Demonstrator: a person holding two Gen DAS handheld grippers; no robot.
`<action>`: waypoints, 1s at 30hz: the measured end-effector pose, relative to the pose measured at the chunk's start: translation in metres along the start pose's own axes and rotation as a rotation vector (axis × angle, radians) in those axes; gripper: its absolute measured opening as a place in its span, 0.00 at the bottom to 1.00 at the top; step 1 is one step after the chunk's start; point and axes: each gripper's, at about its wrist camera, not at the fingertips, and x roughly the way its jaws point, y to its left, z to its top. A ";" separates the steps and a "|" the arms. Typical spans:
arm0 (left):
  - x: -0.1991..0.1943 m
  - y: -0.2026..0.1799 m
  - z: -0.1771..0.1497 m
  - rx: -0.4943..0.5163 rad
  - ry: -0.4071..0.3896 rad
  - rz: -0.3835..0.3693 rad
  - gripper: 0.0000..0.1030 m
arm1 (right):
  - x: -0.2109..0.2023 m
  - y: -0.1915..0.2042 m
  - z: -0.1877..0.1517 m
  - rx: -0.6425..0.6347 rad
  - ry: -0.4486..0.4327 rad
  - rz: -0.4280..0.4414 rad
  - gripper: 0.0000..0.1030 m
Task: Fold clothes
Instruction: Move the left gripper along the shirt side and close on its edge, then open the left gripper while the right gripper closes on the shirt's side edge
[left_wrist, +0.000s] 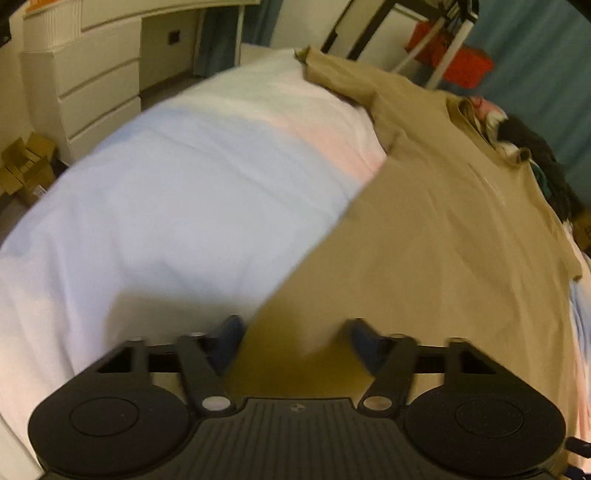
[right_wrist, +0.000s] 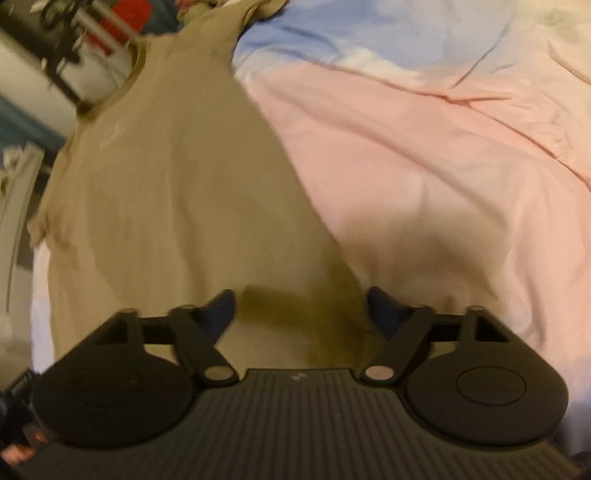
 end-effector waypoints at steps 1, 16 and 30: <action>0.002 0.000 -0.002 0.002 0.017 0.001 0.33 | 0.001 0.002 -0.002 -0.012 0.018 -0.015 0.41; -0.067 0.038 0.005 -0.021 0.055 -0.155 0.01 | -0.069 0.025 -0.006 -0.374 0.020 -0.070 0.07; -0.122 -0.028 -0.009 0.203 -0.269 -0.081 0.74 | -0.098 0.034 -0.002 -0.432 -0.209 0.062 0.81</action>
